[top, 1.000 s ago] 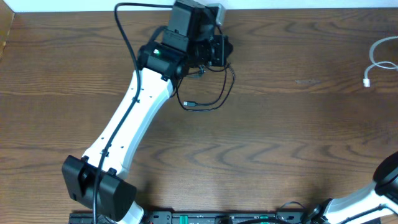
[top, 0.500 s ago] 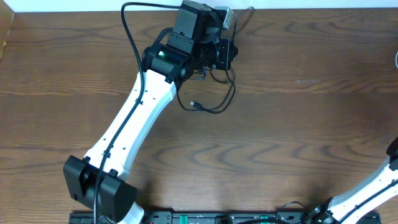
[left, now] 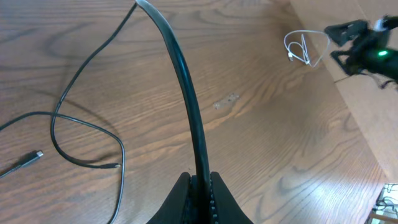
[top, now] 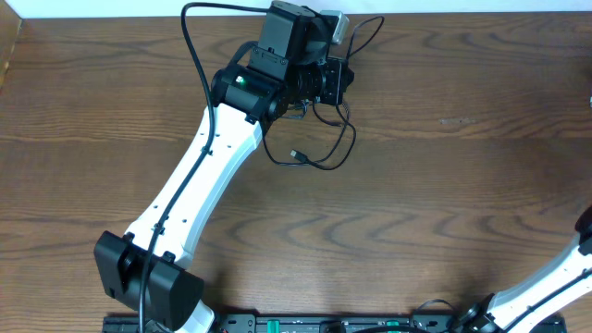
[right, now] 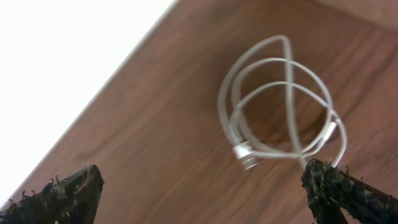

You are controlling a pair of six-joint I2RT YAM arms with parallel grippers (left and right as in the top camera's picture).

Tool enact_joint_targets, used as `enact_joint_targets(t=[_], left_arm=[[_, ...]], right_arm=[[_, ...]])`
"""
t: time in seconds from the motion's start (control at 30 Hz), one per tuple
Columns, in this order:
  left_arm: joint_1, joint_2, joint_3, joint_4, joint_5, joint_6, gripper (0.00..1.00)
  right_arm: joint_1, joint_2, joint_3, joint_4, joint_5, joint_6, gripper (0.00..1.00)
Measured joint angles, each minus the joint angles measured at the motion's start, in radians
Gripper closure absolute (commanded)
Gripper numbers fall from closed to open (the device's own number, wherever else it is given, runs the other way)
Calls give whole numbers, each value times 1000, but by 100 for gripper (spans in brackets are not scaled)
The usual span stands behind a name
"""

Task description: Untangle cables

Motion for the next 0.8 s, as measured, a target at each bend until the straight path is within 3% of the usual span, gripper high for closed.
enact_joint_targets(t=[0.17, 0.33, 0.53, 0.8], left_arm=[[-2, 0, 0, 18, 10, 52, 93], [-4, 0, 0, 81, 124, 152, 93], [-5, 0, 0, 171, 290, 209, 93], [-5, 0, 0, 197, 440, 264, 93]], right_arm=[[15, -209, 0, -106, -138, -33, 1], [64, -360, 20, -120, -389, -58, 1], [151, -381, 24, -285, -573, -76, 1], [274, -369, 16, -505, -628, -191, 1]])
